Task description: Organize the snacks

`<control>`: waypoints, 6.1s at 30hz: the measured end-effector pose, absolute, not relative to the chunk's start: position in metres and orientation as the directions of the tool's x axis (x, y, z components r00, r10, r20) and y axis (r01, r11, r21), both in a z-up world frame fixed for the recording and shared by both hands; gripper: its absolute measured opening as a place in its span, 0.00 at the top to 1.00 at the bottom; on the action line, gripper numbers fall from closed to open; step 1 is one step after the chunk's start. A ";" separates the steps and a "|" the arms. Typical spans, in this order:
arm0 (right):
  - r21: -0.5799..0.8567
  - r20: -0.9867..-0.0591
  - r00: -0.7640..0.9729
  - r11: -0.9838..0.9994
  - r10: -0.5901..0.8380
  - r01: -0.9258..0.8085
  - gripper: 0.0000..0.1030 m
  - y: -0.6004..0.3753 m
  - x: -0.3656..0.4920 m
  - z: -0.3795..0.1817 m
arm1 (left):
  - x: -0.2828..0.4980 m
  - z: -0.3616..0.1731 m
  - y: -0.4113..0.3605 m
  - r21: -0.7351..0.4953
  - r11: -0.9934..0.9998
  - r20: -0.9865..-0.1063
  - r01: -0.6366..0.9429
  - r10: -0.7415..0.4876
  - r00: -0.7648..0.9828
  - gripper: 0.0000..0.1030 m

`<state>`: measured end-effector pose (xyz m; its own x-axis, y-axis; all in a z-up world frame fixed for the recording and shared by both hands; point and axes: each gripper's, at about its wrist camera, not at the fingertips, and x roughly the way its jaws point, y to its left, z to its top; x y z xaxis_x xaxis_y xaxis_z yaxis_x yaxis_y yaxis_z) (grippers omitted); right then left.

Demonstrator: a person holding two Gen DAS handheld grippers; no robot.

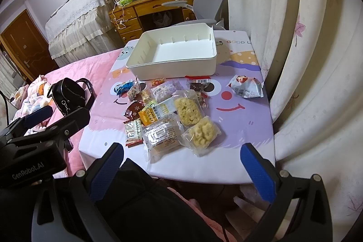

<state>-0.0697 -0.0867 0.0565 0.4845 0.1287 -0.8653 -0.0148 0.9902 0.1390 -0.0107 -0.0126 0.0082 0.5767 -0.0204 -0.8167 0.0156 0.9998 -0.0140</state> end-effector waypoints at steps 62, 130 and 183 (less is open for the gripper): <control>0.365 -0.918 -0.043 0.884 0.393 0.292 0.00 -0.143 0.019 -0.156 | 0.135 -0.264 -0.026 -0.139 0.943 -0.955 -0.304 -0.209 -0.213 0.01; 0.398 -0.914 0.214 0.865 0.345 0.305 0.51 -0.130 0.056 -0.072 | 0.160 -0.130 0.049 -0.270 0.856 -0.954 -0.441 -0.299 0.003 0.22; 0.245 -0.852 0.500 0.962 0.154 0.121 0.17 -0.099 0.230 -0.043 | 0.351 -0.081 0.069 -0.281 0.960 -0.856 -0.005 -0.248 0.454 0.16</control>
